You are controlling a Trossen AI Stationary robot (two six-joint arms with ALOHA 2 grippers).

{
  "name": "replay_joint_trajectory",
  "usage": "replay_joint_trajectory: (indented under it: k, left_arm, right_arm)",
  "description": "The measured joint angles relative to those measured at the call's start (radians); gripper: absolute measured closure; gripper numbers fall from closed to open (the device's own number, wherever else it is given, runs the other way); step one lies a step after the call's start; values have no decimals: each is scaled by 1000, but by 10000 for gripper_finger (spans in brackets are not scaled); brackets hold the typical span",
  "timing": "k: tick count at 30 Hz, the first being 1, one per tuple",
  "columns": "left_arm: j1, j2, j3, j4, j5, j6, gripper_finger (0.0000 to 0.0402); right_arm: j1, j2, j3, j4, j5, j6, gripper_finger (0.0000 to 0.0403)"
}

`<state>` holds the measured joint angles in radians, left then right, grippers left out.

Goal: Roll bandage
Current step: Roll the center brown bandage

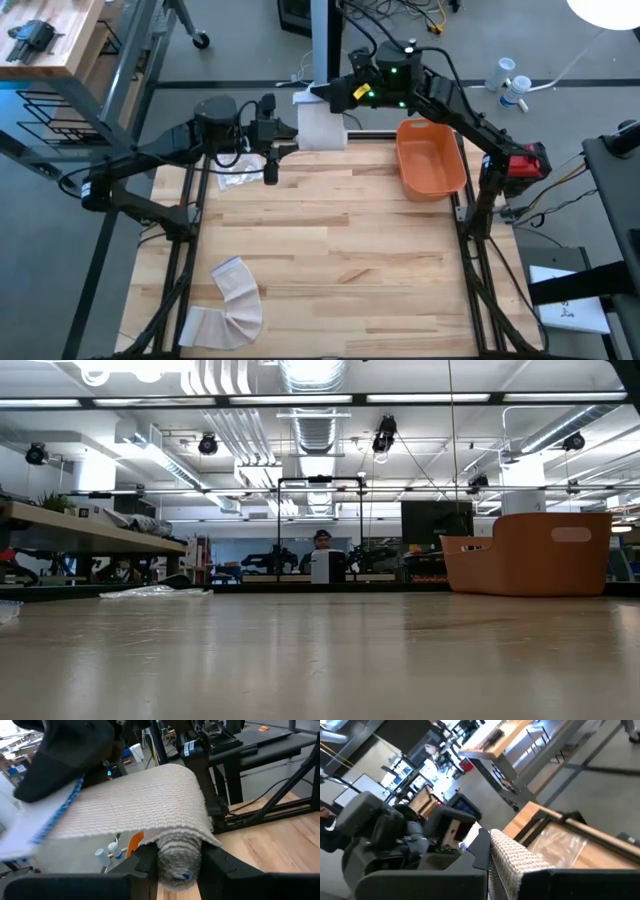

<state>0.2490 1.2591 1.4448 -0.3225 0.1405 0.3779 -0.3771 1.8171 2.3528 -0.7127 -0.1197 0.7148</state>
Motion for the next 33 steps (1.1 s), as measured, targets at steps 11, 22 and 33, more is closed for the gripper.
replay_joint_trajectory:
  k: [11,22,33]
  left_arm:
    - [-1,-40,0,-2,-2,3,319]
    - [-2,-50,0,4,3,4,319]
    - [-2,-43,0,-43,5,3,319]
  right_arm:
    - [0,8,0,-92,-22,99,269]
    - [-2,8,0,-98,-82,124,168]
    - [-1,6,0,11,-150,109,131]
